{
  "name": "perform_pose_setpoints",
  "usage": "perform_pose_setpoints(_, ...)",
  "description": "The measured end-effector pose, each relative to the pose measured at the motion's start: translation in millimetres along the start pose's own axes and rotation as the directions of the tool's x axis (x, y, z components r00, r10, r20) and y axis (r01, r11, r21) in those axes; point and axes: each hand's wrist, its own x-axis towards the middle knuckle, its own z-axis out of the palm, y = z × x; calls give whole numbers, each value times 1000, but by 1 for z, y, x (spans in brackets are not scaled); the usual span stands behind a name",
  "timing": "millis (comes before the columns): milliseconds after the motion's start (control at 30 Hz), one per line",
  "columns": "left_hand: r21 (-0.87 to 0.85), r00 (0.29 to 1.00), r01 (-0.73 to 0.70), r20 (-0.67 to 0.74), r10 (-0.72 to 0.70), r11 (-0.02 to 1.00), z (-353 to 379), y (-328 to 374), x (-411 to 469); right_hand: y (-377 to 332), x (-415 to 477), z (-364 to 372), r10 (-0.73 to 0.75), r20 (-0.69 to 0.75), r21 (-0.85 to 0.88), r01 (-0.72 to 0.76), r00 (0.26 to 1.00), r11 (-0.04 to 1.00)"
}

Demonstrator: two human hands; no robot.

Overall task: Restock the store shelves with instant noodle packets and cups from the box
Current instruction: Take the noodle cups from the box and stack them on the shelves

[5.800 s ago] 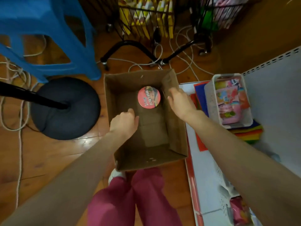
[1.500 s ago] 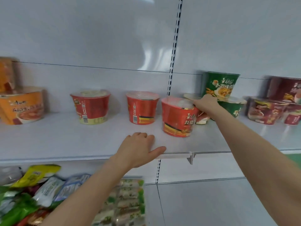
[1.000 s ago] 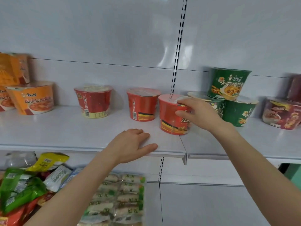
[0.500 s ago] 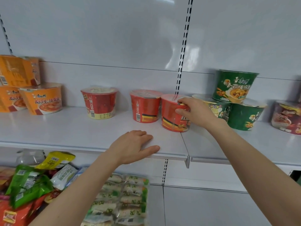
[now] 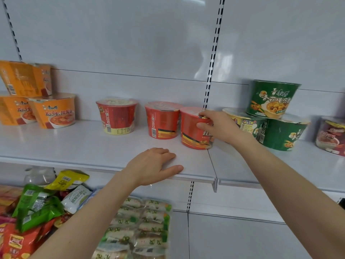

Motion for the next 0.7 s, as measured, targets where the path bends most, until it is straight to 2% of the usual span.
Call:
perform_pose_setpoints(433, -2, 1000, 11, 5, -11, 1000, 3, -4, 3, 10, 28, 13, 98, 11, -90, -97, 995, 991)
perform_pose_setpoints(700, 4, 1000, 0, -6, 0, 1000, 2, -3, 3, 14, 34, 18, 98, 8, -125, -96, 995, 987)
